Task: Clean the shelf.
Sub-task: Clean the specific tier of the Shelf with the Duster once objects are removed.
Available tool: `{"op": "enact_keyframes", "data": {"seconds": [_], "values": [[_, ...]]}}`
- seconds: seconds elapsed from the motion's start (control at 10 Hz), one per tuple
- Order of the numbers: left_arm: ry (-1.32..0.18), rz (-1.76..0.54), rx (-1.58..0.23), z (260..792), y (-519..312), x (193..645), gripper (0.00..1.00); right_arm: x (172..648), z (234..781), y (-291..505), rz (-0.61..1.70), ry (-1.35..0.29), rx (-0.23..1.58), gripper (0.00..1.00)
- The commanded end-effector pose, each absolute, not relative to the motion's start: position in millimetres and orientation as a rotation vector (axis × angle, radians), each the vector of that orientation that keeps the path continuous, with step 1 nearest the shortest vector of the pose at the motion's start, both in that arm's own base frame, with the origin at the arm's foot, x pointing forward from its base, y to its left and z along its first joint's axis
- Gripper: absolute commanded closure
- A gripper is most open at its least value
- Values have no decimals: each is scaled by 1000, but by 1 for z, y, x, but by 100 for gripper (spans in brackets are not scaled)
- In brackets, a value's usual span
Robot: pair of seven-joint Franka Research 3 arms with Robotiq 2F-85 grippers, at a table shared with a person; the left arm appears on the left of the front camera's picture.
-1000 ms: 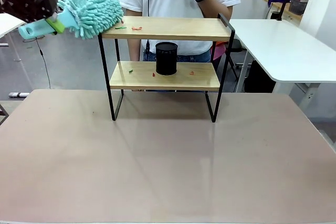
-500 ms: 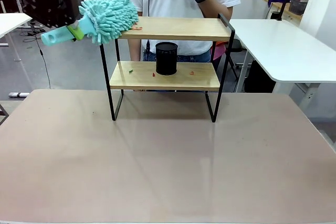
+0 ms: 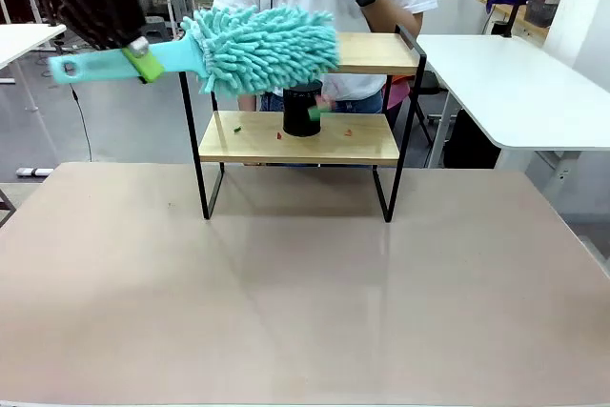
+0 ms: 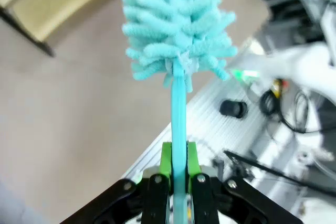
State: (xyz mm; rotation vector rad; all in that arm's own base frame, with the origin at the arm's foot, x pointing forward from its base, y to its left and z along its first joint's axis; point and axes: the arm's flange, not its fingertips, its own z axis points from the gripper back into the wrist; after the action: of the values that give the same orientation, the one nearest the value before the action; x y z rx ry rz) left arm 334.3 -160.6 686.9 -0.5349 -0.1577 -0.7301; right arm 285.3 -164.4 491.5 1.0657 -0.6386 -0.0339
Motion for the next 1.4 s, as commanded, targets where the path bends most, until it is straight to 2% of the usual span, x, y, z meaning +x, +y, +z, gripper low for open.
{"op": "enact_keyframes", "data": {"seconds": [0.0, 0.3, 0.6, 0.7, 1.0, 1.1, 1.2, 1.3], "values": [[-124, -926, -705, 697, -131, 320, 88, 288, 492, -163, -14, -669, 1073, 0], [-114, -991, -760, 699, -123, 317, 88, 288, 492, -163, -14, -669, 1073, 0], [-98, -992, -772, 701, -110, 321, 88, 288, 492, -163, -14, -669, 1073, 0], [-132, -937, -773, 704, -90, 322, 88, 288, 492, -163, -14, -669, 1073, 0], [-372, -481, -752, 710, 40, 287, 88, 288, 492, -163, -14, -669, 1073, 0], [-422, -216, -692, 693, 81, 263, 88, 288, 492, -163, -14, -669, 1073, 0], [-421, -54, -675, 671, 97, 249, 88, 288, 492, -163, -14, -669, 1073, 0], [-481, 77, -666, 663, 108, 256, 88, 288, 492, -163, -14, -669, 1073, 0]]}}
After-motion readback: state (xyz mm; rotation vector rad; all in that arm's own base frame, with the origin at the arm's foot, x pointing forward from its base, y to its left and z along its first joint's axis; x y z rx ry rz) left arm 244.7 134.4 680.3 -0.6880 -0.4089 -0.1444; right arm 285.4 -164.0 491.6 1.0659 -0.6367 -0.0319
